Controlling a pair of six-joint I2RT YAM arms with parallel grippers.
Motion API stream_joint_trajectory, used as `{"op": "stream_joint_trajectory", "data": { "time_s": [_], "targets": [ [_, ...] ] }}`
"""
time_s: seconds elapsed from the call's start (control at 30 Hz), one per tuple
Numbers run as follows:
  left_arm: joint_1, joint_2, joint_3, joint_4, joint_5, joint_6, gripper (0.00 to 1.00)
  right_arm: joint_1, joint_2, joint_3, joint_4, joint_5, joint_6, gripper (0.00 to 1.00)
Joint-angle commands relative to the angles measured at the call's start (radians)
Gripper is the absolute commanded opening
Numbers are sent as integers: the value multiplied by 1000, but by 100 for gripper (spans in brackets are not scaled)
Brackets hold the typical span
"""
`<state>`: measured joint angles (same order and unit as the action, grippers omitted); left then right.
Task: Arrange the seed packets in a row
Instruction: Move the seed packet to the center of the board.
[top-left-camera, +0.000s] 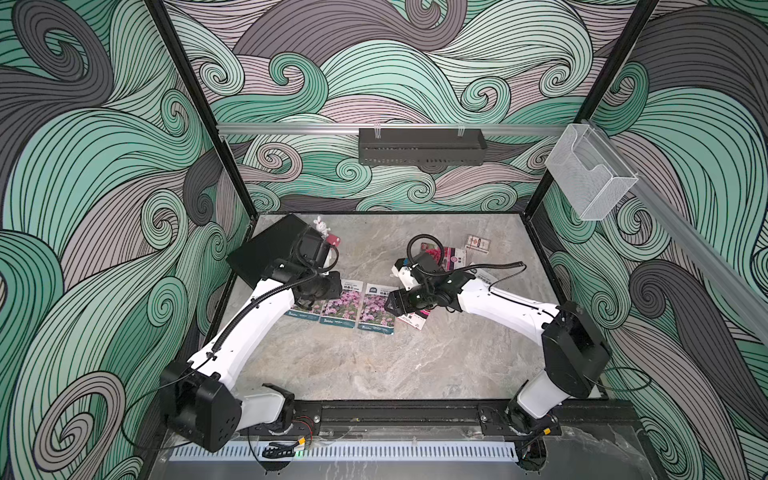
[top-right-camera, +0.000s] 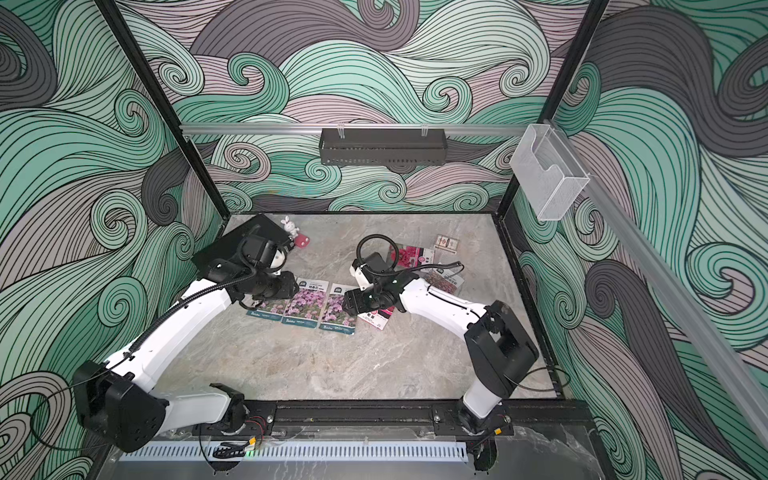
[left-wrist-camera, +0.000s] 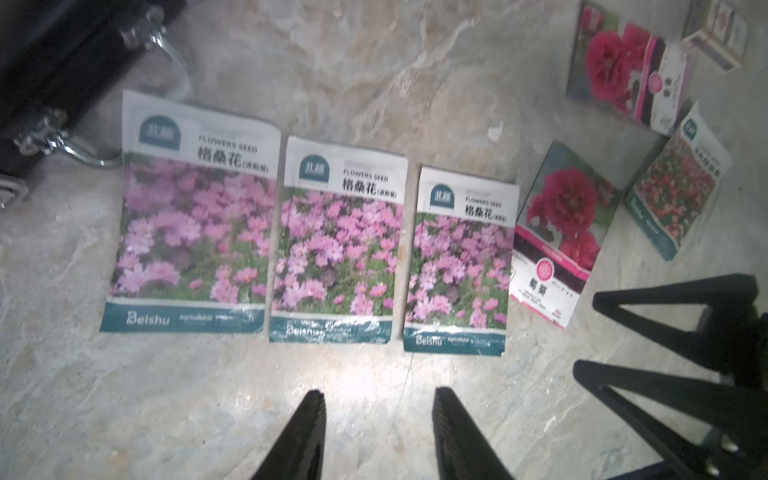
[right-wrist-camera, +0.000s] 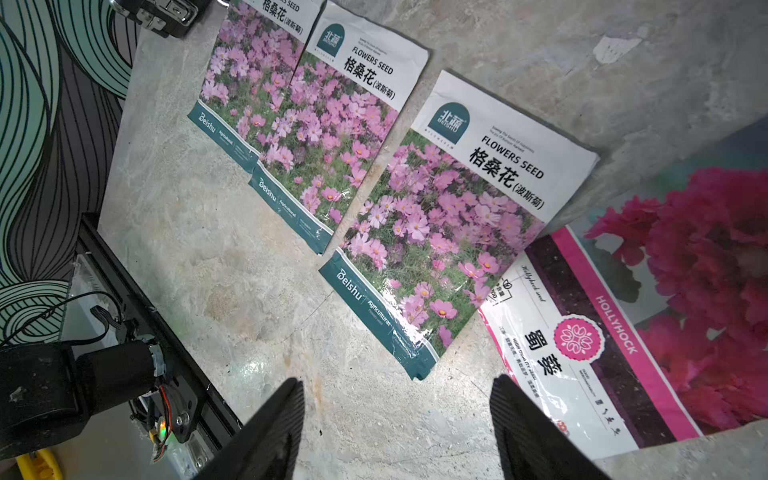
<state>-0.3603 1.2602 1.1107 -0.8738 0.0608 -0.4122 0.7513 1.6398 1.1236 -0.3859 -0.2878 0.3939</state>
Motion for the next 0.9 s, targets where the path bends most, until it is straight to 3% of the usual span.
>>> {"op": "stream_joint_trajectory", "data": {
  "time_s": [0.0, 0.13, 0.27, 0.87],
  "targets": [
    [2, 6, -63, -48, 41, -75, 43, 2, 2, -23, 13, 19, 8, 73],
    [3, 17, -178, 67, 113, -126, 42, 2, -3, -26, 12, 24, -2, 73],
    [2, 36, -220, 136, 89, -143, 42, 3, -9, -40, 12, 29, -6, 73],
    [-4, 225, -260, 267, 95, -143, 41, -24, -15, -96, 21, 24, -18, 73]
  ]
}}
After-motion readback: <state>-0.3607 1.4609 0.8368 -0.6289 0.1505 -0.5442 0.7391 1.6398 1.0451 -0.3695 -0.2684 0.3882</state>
